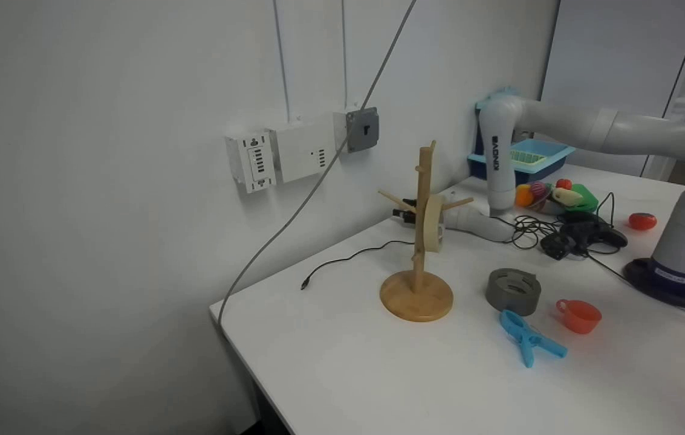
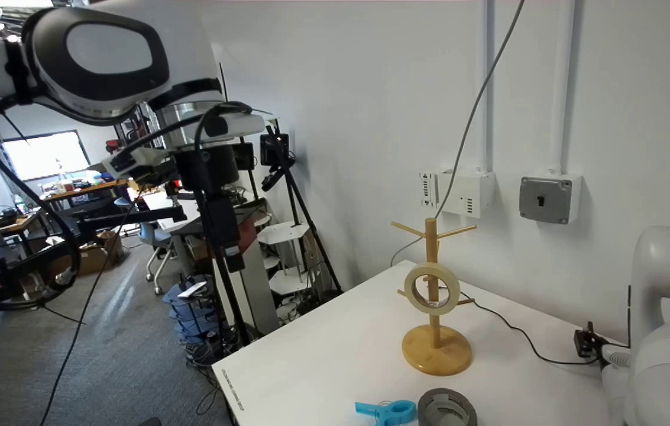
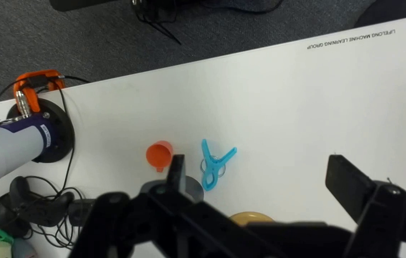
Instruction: Take the masking tape from the wooden holder and put it on the table
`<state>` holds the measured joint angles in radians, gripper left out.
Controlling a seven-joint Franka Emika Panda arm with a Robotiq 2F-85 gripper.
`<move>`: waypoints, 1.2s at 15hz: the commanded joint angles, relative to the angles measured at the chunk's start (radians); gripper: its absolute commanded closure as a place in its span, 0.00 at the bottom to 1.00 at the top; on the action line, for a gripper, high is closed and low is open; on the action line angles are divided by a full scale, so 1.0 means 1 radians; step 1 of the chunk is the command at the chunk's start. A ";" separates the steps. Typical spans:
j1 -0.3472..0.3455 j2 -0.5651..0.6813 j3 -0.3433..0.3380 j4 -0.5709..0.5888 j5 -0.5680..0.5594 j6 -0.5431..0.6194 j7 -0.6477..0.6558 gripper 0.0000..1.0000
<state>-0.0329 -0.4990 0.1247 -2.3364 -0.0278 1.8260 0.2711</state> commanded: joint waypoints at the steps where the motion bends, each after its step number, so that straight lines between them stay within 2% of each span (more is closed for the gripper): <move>1: 0.021 0.066 -0.003 0.041 0.038 0.063 0.031 0.00; 2: 0.016 0.031 -0.009 0.008 0.013 0.041 0.011 0.00; 10: 0.017 0.042 -0.009 0.008 0.013 0.045 0.011 0.00; 15: 0.008 0.092 -0.023 0.002 0.027 0.097 0.029 0.00; 18: 0.005 0.152 -0.038 0.020 0.034 0.167 0.027 0.00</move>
<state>-0.0274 -0.4062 0.1066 -2.3374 -0.0099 1.9275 0.2884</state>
